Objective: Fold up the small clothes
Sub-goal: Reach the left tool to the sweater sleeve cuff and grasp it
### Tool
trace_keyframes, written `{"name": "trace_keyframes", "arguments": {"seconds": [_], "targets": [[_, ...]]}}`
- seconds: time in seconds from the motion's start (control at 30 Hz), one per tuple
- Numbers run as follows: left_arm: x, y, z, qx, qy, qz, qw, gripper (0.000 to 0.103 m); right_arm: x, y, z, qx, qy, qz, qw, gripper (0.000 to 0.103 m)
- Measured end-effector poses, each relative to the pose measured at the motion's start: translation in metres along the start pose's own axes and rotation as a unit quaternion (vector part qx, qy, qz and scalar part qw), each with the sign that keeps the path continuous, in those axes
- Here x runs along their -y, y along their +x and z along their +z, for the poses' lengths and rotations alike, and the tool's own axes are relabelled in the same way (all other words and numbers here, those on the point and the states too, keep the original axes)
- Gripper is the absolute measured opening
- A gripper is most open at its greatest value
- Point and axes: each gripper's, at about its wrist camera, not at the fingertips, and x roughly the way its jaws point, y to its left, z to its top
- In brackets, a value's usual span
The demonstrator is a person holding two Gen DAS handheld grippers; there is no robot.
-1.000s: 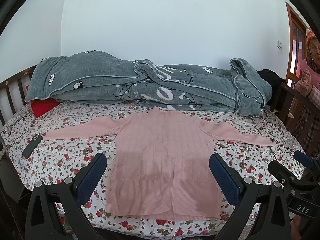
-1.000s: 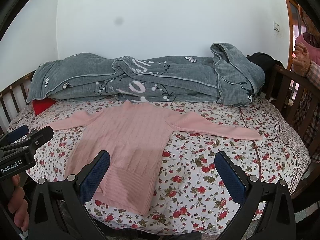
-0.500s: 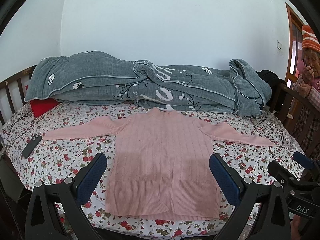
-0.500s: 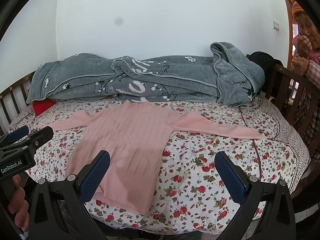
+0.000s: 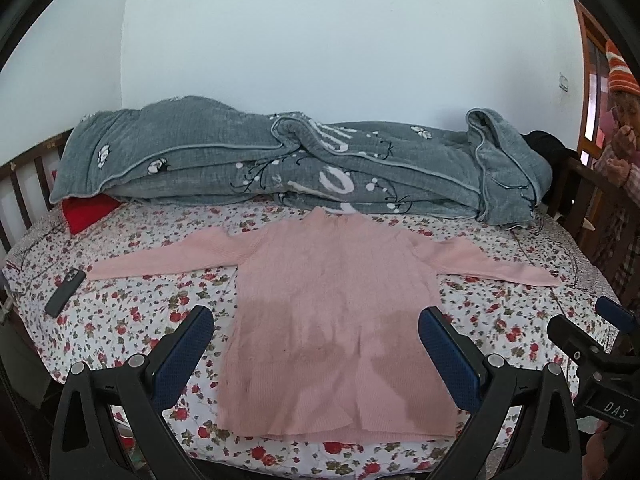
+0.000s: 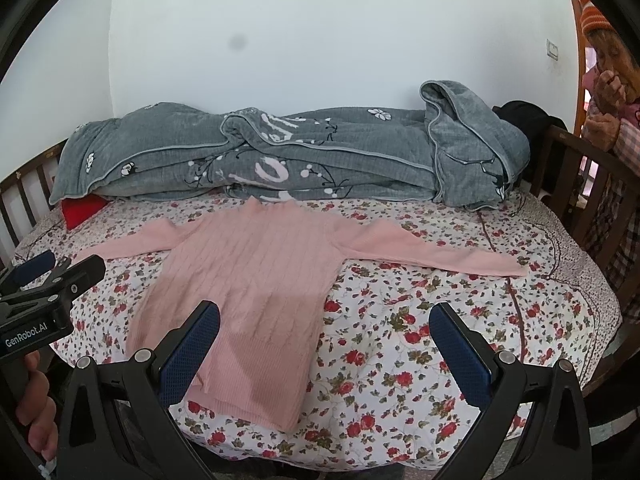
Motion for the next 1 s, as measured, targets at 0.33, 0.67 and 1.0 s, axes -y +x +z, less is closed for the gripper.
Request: {"name": "trace_keyframes", "arguments": {"seconds": [0.33, 0.67, 1.0], "targets": [[-0.056, 0.081, -0.039, -0.035, -0.016, 0.045, 0.9982, 0.103, -0.026, 0.043, -0.013, 0.056, -0.04, -0.002, 0.998, 0.102], [-0.173, 0.158, -0.062, -0.094, -0.122, 0.059, 0.9864, 0.102, -0.038, 0.131, -0.024, -0.008, -0.011, 0.054, 0.998, 0.102], [-0.283, 0.24, -0.011, -0.111, -0.203, 0.03, 0.9724, 0.101, -0.013, 0.181, -0.017, -0.077, 0.058, 0.089, 0.991, 0.099]]}}
